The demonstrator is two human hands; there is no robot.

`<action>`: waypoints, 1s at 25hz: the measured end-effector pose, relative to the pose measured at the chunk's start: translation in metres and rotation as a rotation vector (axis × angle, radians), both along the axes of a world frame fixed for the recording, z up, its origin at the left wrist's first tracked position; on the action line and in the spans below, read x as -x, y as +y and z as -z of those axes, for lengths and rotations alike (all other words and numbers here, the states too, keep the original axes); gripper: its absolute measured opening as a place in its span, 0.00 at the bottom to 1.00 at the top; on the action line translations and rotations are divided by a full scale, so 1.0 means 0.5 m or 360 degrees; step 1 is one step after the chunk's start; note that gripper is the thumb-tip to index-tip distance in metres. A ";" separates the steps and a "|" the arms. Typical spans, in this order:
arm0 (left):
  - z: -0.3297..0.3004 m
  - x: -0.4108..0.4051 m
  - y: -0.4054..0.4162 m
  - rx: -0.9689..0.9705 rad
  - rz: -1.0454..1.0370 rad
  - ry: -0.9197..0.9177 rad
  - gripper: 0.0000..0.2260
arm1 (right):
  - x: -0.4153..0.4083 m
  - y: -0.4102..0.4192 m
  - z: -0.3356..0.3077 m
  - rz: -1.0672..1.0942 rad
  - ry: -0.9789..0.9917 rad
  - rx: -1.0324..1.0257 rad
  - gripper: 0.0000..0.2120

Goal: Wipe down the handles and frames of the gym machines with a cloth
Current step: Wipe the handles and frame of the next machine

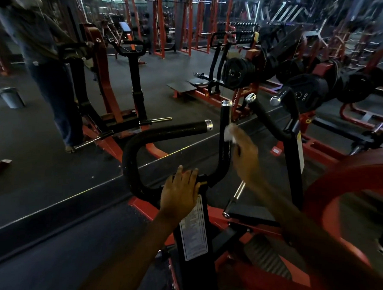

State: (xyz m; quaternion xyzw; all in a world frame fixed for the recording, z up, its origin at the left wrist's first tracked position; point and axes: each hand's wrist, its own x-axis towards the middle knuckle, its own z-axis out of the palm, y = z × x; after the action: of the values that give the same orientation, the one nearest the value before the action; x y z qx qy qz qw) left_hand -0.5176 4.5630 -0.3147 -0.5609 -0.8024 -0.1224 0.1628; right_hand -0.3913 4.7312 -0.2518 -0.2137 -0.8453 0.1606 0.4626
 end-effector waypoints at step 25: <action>0.006 0.000 0.006 0.0039 -0.0045 0.0084 0.28 | 0.109 0.173 -0.102 0.0007 0.0138 0.1293 0.09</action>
State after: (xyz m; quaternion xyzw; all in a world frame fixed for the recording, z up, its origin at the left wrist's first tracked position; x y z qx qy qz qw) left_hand -0.5177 4.5659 -0.3176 -0.5546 -0.8070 -0.0954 0.1789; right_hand -0.4460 4.8179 -0.2005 -0.3737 -0.6924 0.4893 0.3762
